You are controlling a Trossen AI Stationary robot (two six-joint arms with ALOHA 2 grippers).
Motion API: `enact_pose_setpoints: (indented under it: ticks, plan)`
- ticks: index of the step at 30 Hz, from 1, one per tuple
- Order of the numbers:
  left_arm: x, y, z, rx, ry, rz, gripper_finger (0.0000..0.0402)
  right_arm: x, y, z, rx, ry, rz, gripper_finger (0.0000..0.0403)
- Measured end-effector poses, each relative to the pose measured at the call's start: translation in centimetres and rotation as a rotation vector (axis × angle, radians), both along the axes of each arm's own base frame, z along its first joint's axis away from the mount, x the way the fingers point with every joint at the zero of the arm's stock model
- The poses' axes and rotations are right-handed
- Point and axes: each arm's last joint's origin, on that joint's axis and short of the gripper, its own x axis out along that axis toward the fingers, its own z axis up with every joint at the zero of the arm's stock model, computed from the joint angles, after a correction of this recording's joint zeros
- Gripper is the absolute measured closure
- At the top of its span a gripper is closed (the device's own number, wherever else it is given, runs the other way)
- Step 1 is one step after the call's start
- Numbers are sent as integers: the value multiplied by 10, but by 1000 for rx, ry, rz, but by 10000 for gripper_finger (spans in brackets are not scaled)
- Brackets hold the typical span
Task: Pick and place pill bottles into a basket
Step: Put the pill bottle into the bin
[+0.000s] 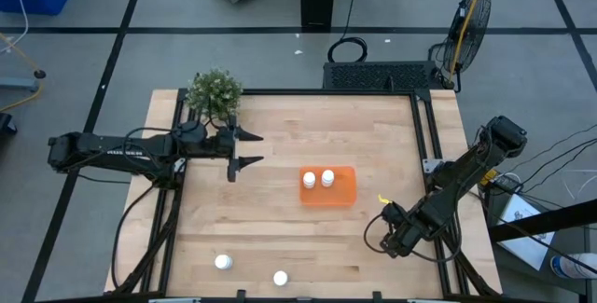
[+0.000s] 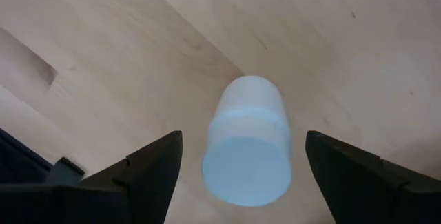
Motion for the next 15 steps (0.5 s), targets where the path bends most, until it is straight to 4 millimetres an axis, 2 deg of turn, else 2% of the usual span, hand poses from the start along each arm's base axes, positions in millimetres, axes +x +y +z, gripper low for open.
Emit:
enact_pose_setpoints:
  ticks: [4, 9, 15]
  plan:
    - [0, 0, 0, 0, 1, 0, 128, -2, 2, 0, 15, 15, 11, 152]
    - [0, 0, 0, 0, 2, 0, 128, -4, 4, 1, 19, 11, 41, 267]
    - [0, 0, -1, -1, 6, 1, 128, -2, 3, 2, -21, -50, 99, 264]
